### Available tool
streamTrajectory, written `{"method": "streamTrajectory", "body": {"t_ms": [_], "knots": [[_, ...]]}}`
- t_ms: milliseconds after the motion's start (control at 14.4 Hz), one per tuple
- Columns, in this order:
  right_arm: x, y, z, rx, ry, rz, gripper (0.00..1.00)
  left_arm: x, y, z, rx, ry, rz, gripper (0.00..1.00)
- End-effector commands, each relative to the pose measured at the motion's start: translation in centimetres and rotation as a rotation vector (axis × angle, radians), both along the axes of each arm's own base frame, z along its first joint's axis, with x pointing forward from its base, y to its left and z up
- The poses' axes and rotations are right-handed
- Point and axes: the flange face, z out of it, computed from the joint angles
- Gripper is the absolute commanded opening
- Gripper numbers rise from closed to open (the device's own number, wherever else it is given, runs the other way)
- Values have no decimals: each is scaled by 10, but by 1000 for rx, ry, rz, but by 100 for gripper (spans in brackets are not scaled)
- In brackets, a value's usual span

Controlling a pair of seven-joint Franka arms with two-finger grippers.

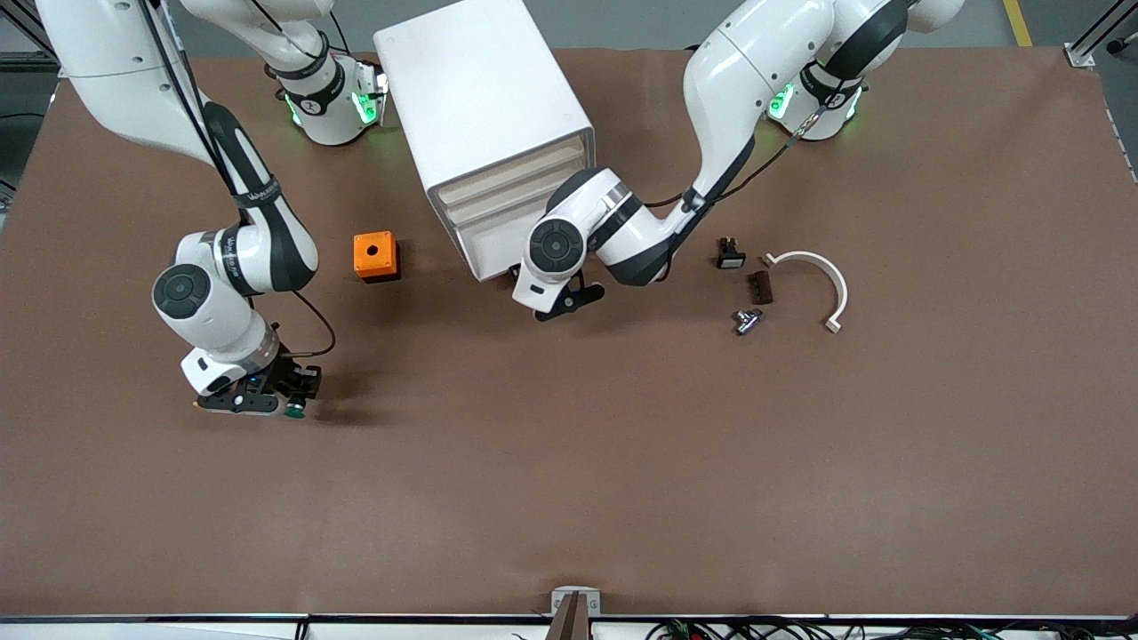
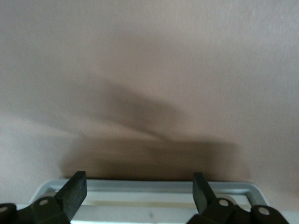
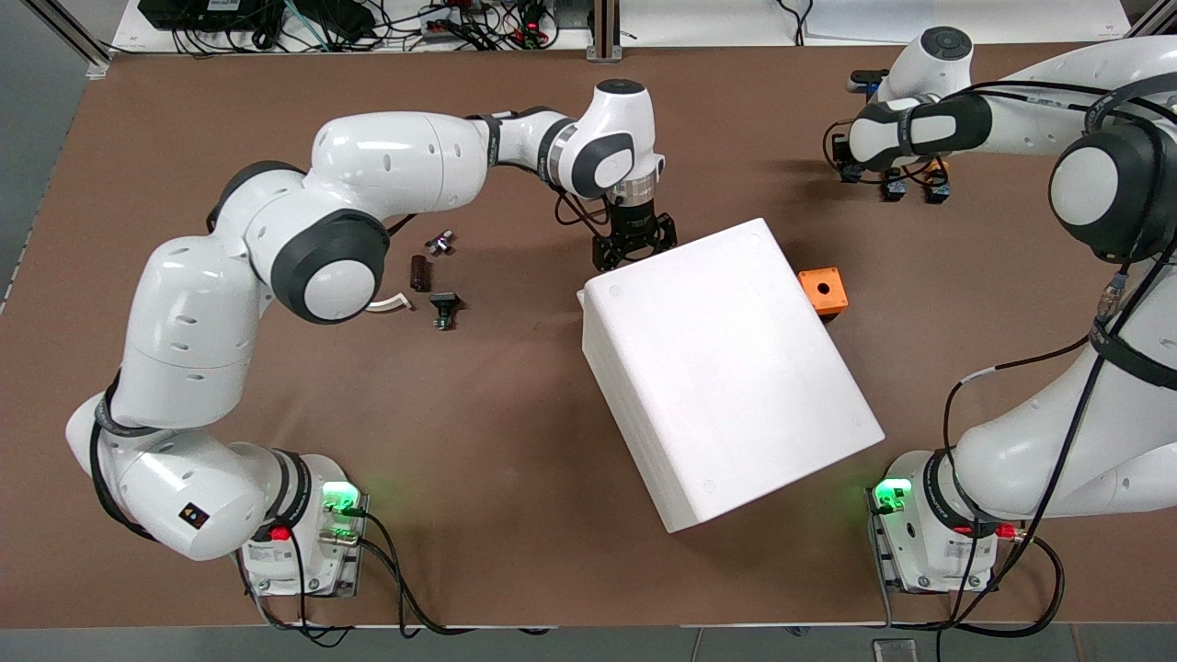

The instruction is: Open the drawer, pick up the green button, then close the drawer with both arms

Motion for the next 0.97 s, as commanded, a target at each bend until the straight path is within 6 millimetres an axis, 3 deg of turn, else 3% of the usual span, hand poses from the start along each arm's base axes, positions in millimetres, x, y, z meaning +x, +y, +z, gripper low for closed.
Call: {"method": "streamTrajectory", "body": {"t_ms": [0,208,415,554,762,900], "knots": [[-4,-9,-8,11,-5,18,0,-6,-5,3,-25,42,40,100],[-4,-9,-12,12,1,16,30,-16,-10,0,-52,109,76,100],[-1,-10,-8,13,-7,7,99,-30,-16,-8,-70,178,106,100],[4,-11,-1,13,-16,2,100,-36,-20,-12,-83,215,123,100],[14,-34,27,9,-48,-27,100,-39,-25,-10,-112,241,137,100],[13,-38,48,2,-26,-33,100,-40,-25,-10,-115,244,138,100]]}}
